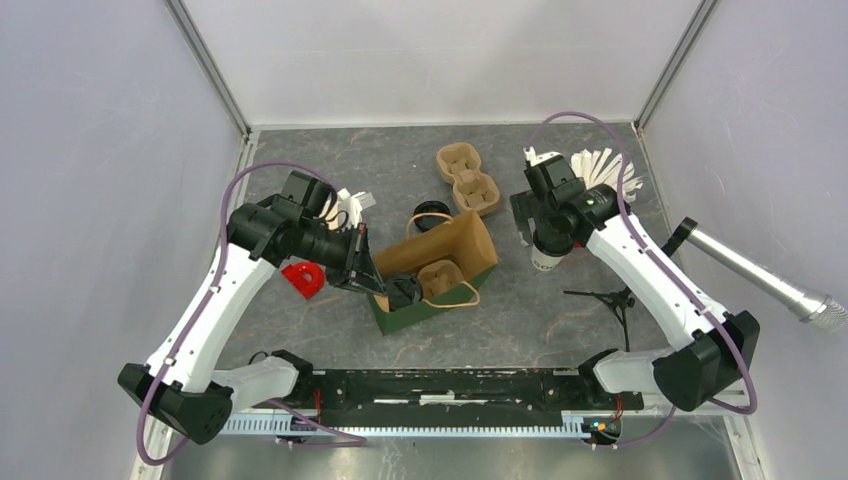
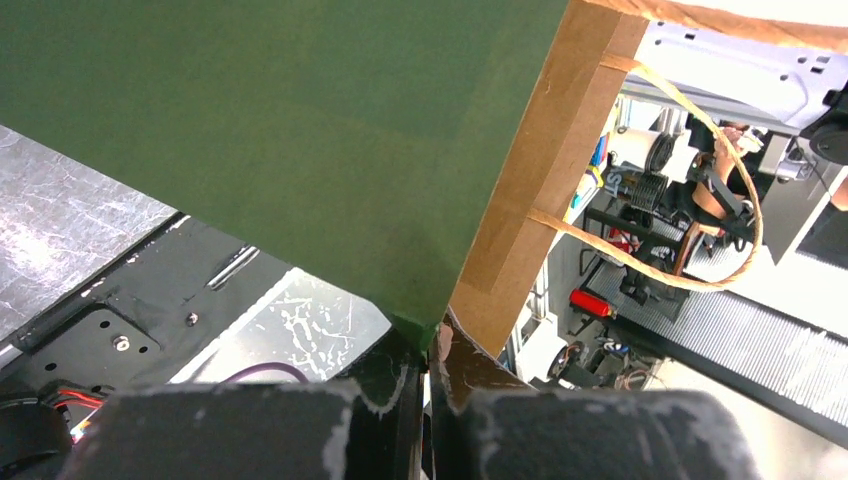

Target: Pack the takeout coffee

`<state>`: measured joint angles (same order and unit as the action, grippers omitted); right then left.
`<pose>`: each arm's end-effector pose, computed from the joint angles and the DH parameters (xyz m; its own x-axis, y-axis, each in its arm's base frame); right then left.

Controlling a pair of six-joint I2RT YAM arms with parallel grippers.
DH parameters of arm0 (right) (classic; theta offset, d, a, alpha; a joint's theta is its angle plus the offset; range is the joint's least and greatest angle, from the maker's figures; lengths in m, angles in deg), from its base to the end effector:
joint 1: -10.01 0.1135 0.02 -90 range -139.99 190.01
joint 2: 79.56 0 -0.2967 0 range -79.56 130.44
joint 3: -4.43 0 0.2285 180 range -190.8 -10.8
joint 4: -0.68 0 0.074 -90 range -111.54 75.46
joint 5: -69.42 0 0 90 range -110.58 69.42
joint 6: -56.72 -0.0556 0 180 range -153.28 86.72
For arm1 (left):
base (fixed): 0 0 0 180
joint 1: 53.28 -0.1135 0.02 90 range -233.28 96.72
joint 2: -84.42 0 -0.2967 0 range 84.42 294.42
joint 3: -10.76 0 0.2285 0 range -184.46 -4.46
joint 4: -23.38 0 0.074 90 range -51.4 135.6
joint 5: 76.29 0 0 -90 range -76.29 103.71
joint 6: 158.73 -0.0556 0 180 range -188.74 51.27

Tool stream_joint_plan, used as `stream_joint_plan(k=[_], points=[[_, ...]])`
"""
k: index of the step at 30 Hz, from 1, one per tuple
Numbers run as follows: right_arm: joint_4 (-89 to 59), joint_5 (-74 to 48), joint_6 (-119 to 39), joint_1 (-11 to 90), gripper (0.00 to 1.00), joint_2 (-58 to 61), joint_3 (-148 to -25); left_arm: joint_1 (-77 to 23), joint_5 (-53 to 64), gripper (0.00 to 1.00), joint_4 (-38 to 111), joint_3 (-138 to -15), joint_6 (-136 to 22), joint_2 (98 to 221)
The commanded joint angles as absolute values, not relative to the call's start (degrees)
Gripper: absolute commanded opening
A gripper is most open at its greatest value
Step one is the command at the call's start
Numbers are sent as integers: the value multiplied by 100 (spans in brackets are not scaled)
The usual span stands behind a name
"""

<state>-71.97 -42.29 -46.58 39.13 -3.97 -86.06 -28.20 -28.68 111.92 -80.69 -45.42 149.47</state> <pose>0.2145 0.0959 0.3533 -0.7834 -0.1917 -0.5913 -0.1022 0.9780 -0.1817 0.1229 -0.0989 0.3824 -0.9722 0.1323 -0.1933 0.2327 0.6400 -0.7323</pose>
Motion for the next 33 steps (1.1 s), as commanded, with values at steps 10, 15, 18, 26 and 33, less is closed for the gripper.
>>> stream_joint_plan(k=[10, 15, 18, 26, 33], points=[[-6204, -3647, -4574, 3020, 98, -381, -7863, -2809, -3494, 8, 10997, -7909, -5068, 14876], [-5950, -3500, -4477, 2858, 96, -355, -7682, -2809, -3482, 8, 11006, -7835, -5094, 14979], [-5828, -3450, -4435, 2783, 94, -300, -7620, -2806, -3476, 8, 10936, -7886, -5142, 15015], [-5548, -3438, -4291, 2679, 96, -138, -7434, -2757, -3401, 8, 10804, -7890, -5205, 15151], [-5348, -3392, -4204, 2618, 94, -105, -7310, -2761, -3349, 8, 10813, -7913, -5168, 15124]])
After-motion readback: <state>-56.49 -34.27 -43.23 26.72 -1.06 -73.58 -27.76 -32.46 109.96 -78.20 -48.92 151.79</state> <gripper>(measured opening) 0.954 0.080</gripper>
